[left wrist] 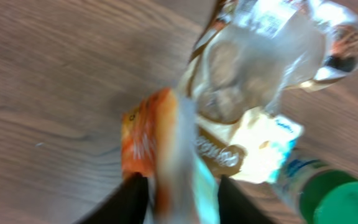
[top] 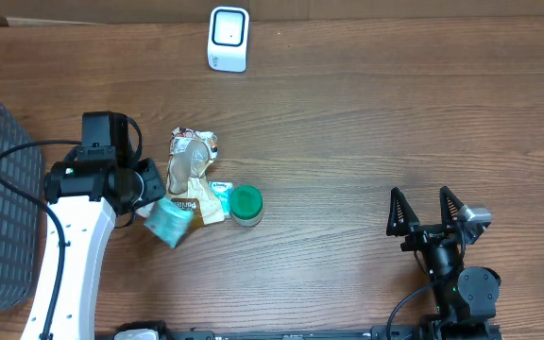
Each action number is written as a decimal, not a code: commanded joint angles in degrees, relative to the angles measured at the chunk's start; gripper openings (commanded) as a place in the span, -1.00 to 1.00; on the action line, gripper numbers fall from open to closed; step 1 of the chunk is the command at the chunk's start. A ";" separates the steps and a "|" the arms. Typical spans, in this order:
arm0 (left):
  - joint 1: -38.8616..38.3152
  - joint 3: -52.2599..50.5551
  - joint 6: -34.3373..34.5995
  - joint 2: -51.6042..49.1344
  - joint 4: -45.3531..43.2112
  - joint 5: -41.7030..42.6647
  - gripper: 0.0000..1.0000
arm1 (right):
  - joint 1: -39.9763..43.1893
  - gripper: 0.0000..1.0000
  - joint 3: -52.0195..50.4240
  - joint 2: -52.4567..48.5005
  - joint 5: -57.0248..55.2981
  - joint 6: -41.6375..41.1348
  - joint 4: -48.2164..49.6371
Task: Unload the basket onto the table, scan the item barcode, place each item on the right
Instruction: 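Grasp the orange bag and teal wipes pack, carry them to the table, then release the orange bag and wipes pack beside the jar with left gripper, then lift the left gripper up and back to a hold pose, then reach the right gripper over the green-lidded jar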
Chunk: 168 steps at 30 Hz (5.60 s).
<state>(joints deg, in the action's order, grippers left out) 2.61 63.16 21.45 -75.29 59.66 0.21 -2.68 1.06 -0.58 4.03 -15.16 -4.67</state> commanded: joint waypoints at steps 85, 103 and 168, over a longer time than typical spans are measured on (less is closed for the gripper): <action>-0.17 23.98 -17.22 12.17 3.21 13.49 0.99 | -0.26 0.99 -0.59 0.42 -0.52 0.15 0.26; -0.17 23.98 -18.80 10.47 3.74 15.30 0.99 | -0.26 1.00 -0.59 0.24 -0.52 0.15 0.26; 13.33 23.98 -36.70 -4.85 -1.20 13.97 0.99 | -1.31 0.99 76.19 -61.18 25.20 6.95 -51.56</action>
<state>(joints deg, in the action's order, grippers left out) 15.53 86.83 -13.96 -79.88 58.59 14.28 -2.79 66.43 -51.20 27.05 -11.29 -49.91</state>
